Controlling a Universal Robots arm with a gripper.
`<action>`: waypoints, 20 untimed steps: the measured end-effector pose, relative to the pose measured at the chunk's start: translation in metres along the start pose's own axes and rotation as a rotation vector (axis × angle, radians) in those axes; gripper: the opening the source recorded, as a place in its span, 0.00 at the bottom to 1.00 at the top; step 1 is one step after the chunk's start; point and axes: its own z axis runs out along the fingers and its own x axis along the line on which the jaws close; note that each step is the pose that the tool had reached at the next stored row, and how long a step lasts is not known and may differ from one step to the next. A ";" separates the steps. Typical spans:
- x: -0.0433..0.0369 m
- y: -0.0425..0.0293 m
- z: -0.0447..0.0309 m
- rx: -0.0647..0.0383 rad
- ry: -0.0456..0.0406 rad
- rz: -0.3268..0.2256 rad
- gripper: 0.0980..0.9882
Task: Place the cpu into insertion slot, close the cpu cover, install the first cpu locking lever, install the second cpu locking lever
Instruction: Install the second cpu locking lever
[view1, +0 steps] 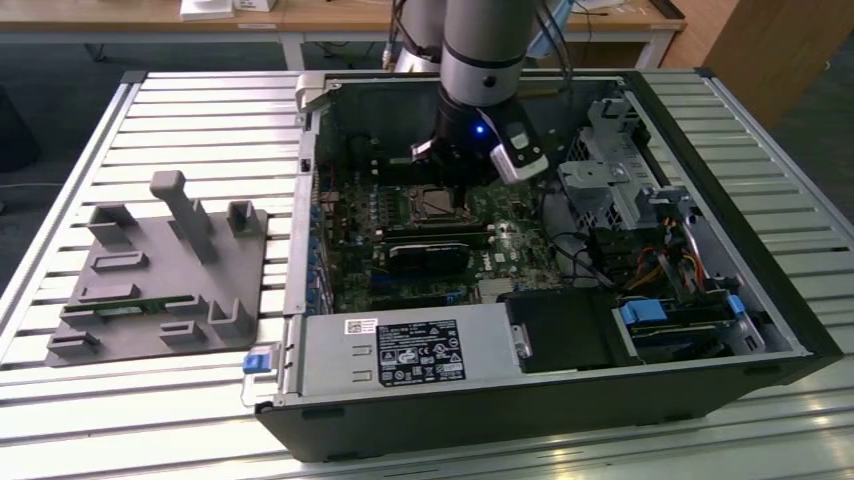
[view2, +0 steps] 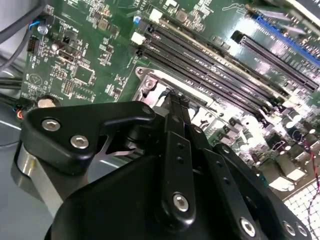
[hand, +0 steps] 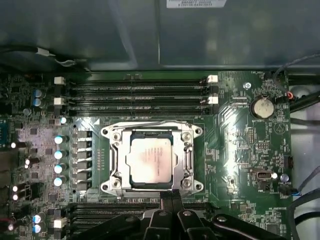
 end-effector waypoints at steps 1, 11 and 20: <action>-0.0001 -0.0015 0.0002 -0.004 0.0029 0.000 0.01; 0.0173 -0.0102 0.0021 -0.014 0.0091 0.000 0.01; 0.0283 -0.0192 0.0019 -0.062 0.0107 0.000 0.01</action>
